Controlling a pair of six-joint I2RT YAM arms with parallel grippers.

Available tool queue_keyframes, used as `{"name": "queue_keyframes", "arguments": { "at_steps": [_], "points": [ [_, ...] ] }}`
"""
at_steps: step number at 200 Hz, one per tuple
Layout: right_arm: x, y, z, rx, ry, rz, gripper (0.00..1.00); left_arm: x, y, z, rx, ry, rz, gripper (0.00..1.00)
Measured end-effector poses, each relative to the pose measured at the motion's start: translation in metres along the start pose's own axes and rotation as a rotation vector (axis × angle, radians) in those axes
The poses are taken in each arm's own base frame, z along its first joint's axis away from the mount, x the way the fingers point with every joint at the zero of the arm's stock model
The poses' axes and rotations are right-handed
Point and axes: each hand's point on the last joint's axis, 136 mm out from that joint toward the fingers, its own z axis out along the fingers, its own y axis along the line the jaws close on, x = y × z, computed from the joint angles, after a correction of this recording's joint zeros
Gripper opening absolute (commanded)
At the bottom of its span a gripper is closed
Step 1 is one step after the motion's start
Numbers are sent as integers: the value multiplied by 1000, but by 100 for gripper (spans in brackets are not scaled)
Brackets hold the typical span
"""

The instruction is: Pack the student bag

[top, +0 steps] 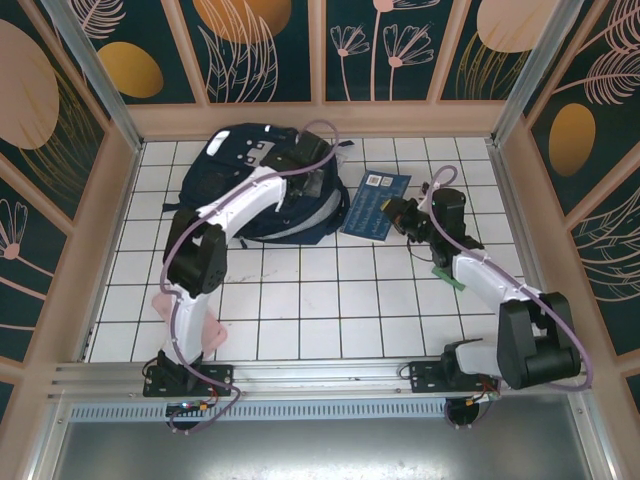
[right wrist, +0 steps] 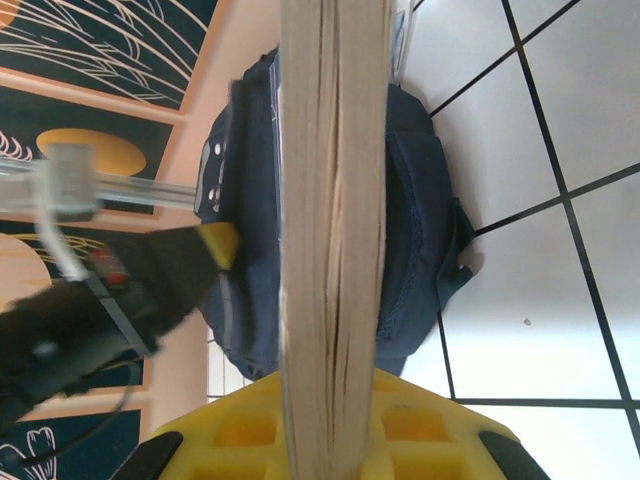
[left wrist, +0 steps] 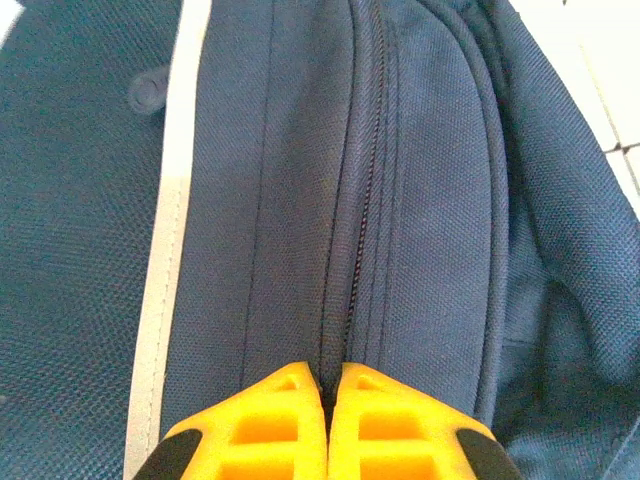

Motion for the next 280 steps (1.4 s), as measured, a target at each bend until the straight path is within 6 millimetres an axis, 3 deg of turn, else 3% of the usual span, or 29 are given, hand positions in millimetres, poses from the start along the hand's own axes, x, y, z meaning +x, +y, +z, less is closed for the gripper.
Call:
{"name": "queue_keyframes", "arguments": {
  "at_steps": [34,69,125,147,183,192,205,212,230,247,280],
  "points": [
    [12,1,25,-41,44,31,0,-45,25,-47,97,-77,-84,0],
    [27,15,68,-92,118,59,0,-62,47,-74,199,-94,-142,0],
    [35,69,161,-225,171,75,0,-62,47,-83,286,-74,-156,0],
    [41,76,201,-233,171,102,0,-61,43,-84,309,-67,-167,0],
    [42,72,256,-184,138,138,0,-61,37,-86,350,-56,-190,0],
    [40,73,268,-167,131,141,6,-61,36,-86,357,-55,-193,0],
    [35,76,285,-153,131,137,31,-61,35,-87,366,-54,-198,0],
    [33,79,294,-142,132,137,38,-62,34,-87,368,-57,-199,0],
    [29,81,302,-101,135,118,47,-62,35,-87,367,-58,-200,0],
    [28,77,302,-51,132,85,49,-63,35,-87,366,-60,-201,0],
    [30,51,298,96,130,24,48,-64,36,-88,366,-61,-202,0]
  ]
}}
